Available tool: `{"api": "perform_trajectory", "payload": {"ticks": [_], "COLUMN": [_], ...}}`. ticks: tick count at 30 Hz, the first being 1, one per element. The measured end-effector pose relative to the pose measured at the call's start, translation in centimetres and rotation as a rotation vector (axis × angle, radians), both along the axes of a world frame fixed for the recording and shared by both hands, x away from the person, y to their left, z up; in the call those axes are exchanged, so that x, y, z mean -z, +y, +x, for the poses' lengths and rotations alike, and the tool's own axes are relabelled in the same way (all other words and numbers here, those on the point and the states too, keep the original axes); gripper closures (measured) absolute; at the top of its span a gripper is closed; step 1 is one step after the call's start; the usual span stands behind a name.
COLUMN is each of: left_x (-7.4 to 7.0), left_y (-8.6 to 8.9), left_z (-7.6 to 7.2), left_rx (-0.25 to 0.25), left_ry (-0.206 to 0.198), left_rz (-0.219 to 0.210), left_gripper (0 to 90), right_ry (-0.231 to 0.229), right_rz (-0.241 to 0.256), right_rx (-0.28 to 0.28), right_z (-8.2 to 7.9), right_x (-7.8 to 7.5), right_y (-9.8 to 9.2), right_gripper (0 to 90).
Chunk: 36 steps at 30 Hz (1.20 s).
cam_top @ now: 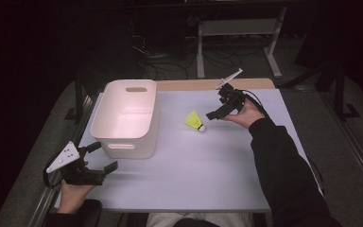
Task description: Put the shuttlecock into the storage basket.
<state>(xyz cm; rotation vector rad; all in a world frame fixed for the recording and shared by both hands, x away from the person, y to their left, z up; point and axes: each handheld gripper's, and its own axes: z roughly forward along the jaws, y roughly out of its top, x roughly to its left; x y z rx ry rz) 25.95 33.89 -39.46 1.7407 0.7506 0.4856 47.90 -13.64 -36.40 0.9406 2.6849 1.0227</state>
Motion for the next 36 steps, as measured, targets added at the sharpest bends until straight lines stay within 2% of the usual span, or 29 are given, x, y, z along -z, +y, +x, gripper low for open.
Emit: {"api": "perform_trajectory", "payload": {"ticks": [23, 36], "left_x": [0.0, 0.0], "left_y": [0.0, 0.0], "left_z": [0.0, 0.0], "left_rx": [0.001, 0.004], "left_ry": [0.0, 0.001], "left_rz": [-0.001, -0.001], "left_gripper": [0.0, 0.0], "right_ry": [0.052, 0.08], "right_rz": [-0.009, -0.042], "right_rx": [-0.005, -0.032], "right_z": [1.5, 1.8], "right_x": [3.0, 4.9], "right_y": [1.2, 2.3], "right_gripper": [0.0, 0.0]}}
